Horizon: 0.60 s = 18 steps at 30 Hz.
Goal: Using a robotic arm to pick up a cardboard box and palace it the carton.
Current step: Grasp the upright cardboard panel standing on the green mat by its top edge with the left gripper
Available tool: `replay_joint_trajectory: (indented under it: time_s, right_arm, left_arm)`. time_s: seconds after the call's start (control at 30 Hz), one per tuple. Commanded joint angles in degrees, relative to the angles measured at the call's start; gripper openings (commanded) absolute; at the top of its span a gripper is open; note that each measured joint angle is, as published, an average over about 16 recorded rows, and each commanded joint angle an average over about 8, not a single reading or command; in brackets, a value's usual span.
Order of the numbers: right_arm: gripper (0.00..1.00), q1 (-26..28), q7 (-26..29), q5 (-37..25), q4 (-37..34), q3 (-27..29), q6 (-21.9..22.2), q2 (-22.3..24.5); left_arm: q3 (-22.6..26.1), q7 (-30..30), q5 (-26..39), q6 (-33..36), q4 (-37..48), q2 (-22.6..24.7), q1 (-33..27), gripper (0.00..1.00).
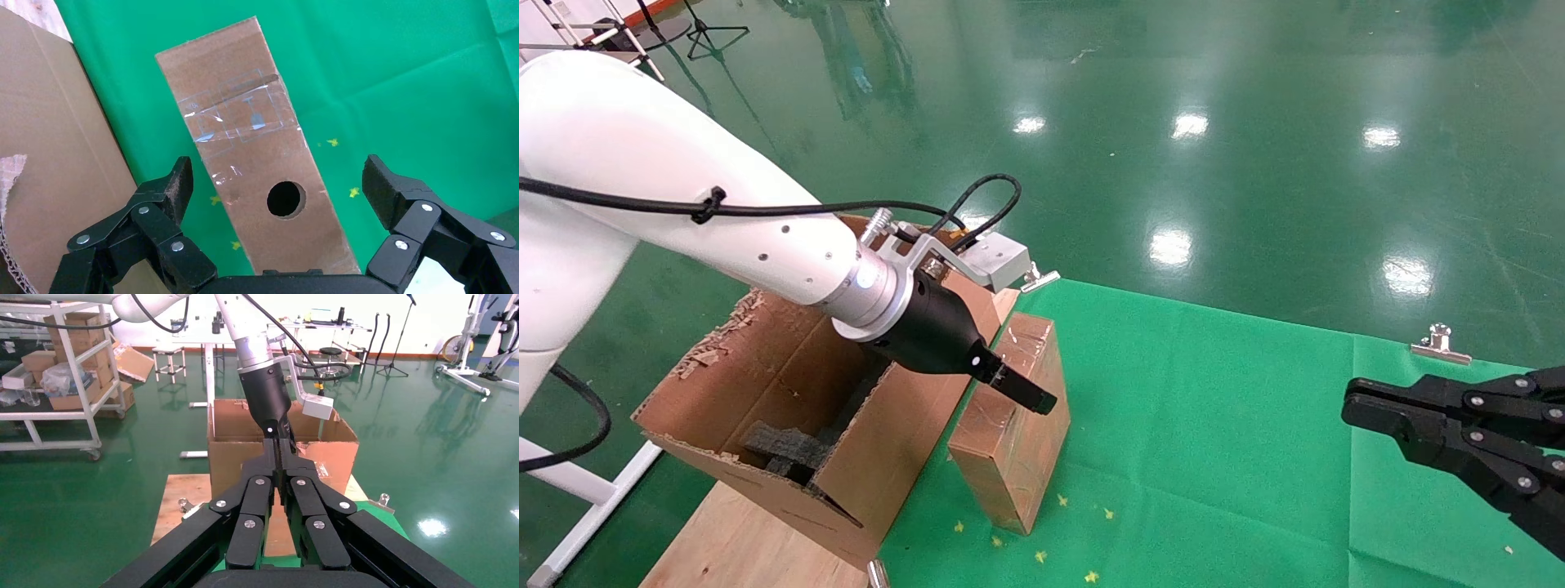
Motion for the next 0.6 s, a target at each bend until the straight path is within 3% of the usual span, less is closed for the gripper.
replay_joint_trajectory:
  time_s: [0.03, 0.1, 0.6]
  right_arm:
    - [1.00, 0.00, 0.00, 0.00, 0.00, 0.00, 0.00, 0.00]
    - [1.00, 0.00, 0.00, 0.00, 0.00, 0.00, 0.00, 0.00]
    - [1.00, 0.00, 0.00, 0.00, 0.00, 0.00, 0.00, 0.00]
  left_arm:
    - [-0.05, -0.18, 0.01, -0.01, 0.00, -0.02, -0.02, 0.07]
    - [-0.15, -0.30, 0.00, -0.01, 0.00, -0.06, 0.00, 0.00]
    - [-0.53, -0.77, -0.03, -0.01, 0.03, -0.19, 0.19, 0.00]
